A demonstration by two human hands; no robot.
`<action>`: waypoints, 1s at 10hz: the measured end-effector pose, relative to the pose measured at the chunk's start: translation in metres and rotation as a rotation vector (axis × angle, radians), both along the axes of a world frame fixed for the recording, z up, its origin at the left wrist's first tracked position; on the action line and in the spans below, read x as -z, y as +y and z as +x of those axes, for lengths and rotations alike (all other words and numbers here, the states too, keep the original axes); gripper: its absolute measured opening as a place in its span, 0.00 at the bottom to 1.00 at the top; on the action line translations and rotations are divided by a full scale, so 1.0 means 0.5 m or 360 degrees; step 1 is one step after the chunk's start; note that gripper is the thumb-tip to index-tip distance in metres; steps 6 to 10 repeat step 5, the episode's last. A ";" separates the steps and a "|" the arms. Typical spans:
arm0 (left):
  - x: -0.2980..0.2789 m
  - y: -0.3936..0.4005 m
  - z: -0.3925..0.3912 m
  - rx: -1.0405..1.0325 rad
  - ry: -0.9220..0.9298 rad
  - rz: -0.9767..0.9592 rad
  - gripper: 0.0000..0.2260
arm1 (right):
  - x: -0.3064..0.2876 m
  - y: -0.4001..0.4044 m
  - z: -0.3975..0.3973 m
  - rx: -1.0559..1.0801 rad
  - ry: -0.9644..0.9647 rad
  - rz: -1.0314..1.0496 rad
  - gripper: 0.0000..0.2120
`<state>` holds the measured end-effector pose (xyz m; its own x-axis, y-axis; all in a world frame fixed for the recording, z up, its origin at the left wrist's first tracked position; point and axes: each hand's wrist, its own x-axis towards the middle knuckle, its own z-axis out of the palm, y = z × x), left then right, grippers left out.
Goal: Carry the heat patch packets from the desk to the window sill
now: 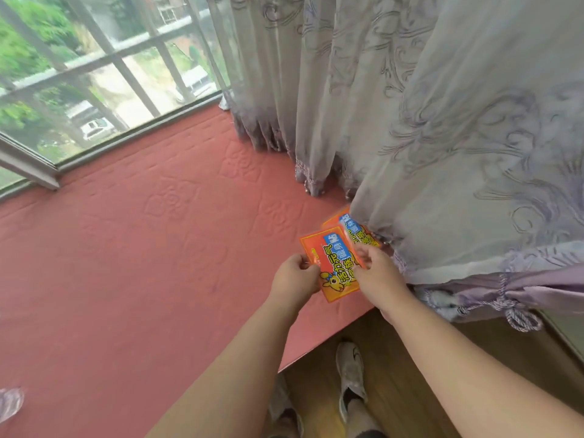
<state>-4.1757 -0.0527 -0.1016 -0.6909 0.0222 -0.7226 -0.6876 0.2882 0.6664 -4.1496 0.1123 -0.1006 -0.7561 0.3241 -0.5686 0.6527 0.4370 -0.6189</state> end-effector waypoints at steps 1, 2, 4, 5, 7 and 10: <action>0.068 0.026 -0.024 0.0000 -0.0004 -0.0013 0.07 | 0.055 0.021 -0.033 -0.0009 -0.0044 -0.0027 0.26; 0.134 0.051 -0.047 -0.0047 -0.0013 0.0034 0.10 | 0.102 0.034 -0.062 -0.0043 -0.0071 -0.0005 0.27; 0.223 0.113 -0.094 -0.0197 -0.0027 0.0084 0.07 | 0.178 0.065 -0.120 -0.0092 -0.0007 0.0107 0.30; 0.275 0.136 -0.112 -0.0185 0.0027 -0.0021 0.08 | 0.203 0.084 -0.139 -0.0178 -0.0014 0.0205 0.30; 0.275 0.136 -0.112 -0.0185 0.0027 -0.0021 0.08 | 0.203 0.084 -0.139 -0.0178 -0.0014 0.0205 0.30; 0.275 0.136 -0.112 -0.0185 0.0027 -0.0021 0.08 | 0.203 0.084 -0.139 -0.0178 -0.0014 0.0205 0.30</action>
